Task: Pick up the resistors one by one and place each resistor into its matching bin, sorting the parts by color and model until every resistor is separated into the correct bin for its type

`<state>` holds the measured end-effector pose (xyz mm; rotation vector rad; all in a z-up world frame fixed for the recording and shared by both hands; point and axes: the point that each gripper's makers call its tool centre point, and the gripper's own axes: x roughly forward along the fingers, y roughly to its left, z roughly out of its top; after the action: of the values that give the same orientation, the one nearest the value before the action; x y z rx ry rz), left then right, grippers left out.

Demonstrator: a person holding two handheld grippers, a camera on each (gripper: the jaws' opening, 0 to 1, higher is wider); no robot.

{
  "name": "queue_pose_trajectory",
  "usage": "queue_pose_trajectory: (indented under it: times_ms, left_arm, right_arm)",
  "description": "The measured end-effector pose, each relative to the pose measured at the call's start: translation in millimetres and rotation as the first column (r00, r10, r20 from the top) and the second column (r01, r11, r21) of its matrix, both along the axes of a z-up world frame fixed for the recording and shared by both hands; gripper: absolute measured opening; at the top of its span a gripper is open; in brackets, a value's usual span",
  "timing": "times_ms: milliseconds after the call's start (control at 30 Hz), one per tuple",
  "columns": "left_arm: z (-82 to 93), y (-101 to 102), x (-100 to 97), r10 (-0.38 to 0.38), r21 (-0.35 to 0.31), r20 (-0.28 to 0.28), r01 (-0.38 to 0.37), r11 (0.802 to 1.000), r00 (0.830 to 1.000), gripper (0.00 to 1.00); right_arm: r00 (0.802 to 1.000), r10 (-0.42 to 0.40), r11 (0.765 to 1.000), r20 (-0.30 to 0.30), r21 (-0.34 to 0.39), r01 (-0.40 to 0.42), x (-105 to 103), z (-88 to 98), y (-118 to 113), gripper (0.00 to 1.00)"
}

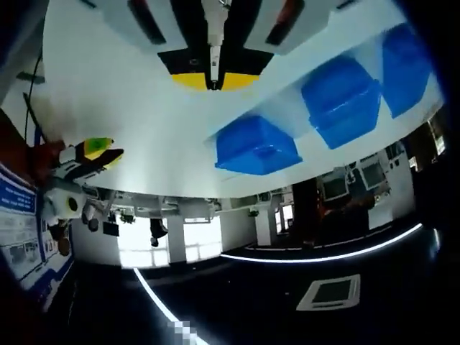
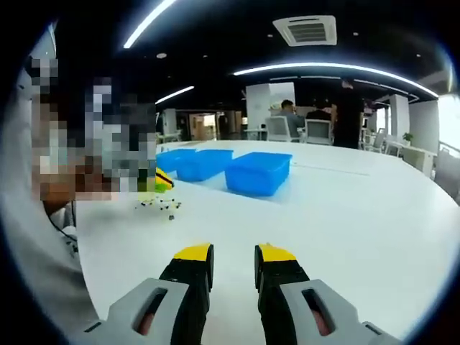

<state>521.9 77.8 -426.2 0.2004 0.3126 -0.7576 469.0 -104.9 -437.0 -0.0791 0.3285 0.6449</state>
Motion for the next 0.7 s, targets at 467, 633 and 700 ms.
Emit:
queue_pose_trajectory:
  times_ms: [467,633,700]
  left_arm:
    - [76.7,131,66.2,0.302,-0.383,0.074,-0.253,0.888,0.950,0.08]
    - [90.8,202,91.4,0.451,-0.401,0.115,-0.374,0.836,0.885,0.08]
    - [90.3,212,94.8,0.465,-0.391,0.119,-0.389,0.834,0.878,0.08]
  right_arm:
    - [1.000,0.005,1.000,-0.010,-0.015,-0.005,1,-1.2,15,0.25]
    - [1.000,0.003,1.000,-0.001,-0.017,-0.003,7,4.8,18,0.25]
    - [1.000,0.006,1.000,0.003,-0.019,-0.006,9,6.5,20,0.25]
